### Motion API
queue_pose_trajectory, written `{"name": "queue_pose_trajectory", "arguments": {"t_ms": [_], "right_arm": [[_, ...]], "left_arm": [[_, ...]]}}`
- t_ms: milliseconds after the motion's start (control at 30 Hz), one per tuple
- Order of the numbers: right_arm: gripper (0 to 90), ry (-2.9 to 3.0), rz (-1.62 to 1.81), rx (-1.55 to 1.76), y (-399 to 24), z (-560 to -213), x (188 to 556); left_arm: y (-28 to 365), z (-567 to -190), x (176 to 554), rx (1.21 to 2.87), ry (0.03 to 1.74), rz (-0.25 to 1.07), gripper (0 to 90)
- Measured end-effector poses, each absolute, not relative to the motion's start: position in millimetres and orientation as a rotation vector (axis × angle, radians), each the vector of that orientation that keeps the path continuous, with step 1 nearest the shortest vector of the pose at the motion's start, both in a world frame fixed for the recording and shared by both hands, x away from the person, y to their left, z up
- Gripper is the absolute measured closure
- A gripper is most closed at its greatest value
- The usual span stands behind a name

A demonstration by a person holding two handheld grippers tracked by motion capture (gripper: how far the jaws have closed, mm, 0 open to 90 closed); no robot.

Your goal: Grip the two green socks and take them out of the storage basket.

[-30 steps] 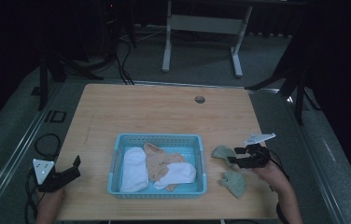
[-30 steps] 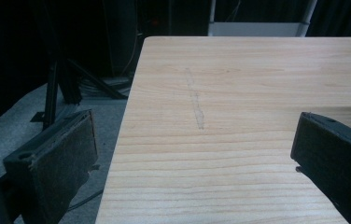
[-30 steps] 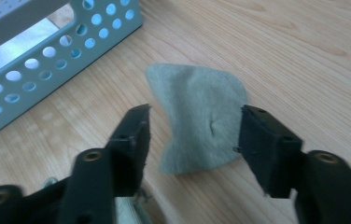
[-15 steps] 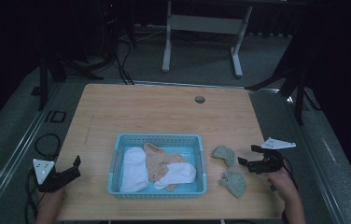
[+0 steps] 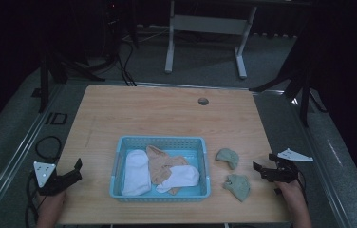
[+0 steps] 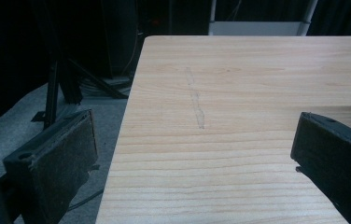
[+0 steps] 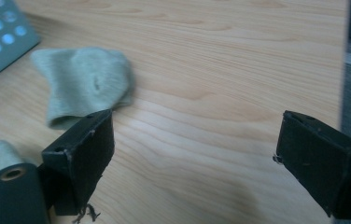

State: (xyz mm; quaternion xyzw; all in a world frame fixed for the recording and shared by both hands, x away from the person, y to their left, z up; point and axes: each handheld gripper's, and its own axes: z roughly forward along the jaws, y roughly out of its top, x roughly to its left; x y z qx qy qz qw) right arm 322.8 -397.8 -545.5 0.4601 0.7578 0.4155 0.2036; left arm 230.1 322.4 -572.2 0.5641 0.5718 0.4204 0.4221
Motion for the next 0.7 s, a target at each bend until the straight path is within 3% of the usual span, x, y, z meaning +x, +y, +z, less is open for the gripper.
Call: {"name": "queue_pose_trajectory", "arguments": {"t_ms": [700], "right_arm": [[11.1,1.827,1.088,1.482,-421,-560,289]], "left_arm": [[322,-572,230,1.411,1.436,1.052,0.7]]}}
